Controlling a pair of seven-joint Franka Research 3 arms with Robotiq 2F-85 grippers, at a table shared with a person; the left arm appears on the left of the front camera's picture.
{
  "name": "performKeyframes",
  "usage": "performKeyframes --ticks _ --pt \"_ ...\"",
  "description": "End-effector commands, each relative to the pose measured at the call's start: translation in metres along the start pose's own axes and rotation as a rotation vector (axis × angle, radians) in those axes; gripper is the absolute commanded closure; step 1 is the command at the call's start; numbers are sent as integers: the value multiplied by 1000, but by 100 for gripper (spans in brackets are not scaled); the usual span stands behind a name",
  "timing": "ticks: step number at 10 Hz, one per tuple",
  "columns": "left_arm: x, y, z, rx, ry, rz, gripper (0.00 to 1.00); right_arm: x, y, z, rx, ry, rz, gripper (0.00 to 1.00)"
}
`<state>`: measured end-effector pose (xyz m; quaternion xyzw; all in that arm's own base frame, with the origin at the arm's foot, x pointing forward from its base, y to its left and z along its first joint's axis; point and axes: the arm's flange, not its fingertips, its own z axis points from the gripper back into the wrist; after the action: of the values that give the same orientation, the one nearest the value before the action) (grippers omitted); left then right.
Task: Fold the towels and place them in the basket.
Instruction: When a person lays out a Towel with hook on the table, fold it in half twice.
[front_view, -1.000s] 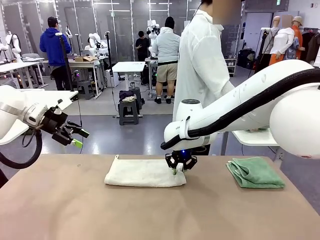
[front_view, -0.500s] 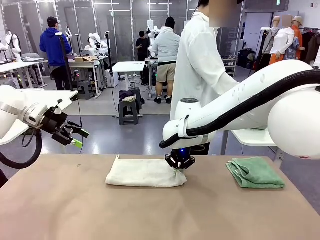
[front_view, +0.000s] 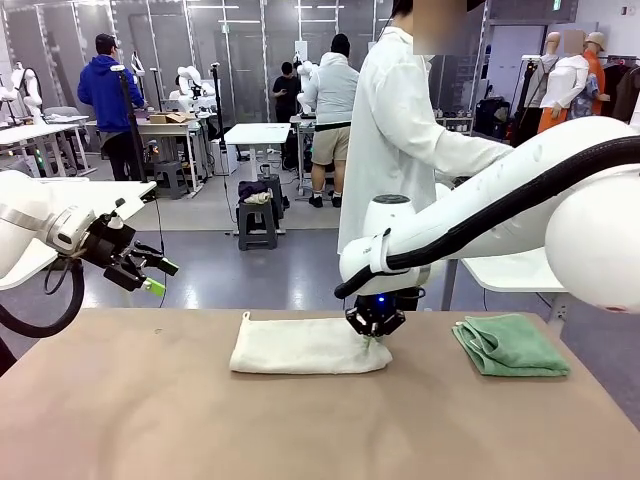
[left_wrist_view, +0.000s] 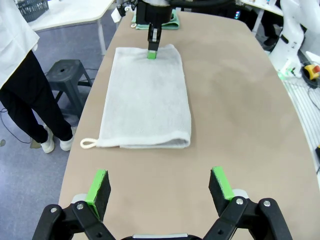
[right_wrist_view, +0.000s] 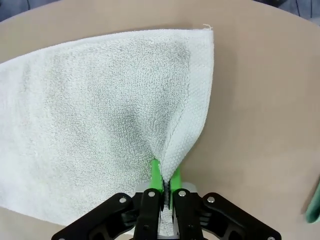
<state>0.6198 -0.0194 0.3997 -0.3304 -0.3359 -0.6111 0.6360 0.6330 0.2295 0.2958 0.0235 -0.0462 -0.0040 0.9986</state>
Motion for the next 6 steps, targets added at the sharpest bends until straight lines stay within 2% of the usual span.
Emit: performKeyframes --ticks 1,4,6 --pt "2 -2 0 7 4 -2 0 -12 -25 3 -25 5 8 96" --pt "2 -2 0 7 4 -2 0 -11 -17 25 -11 -51 30 96" --pt "2 -2 0 7 4 -2 0 -13 12 56 -43 -60 25 96"
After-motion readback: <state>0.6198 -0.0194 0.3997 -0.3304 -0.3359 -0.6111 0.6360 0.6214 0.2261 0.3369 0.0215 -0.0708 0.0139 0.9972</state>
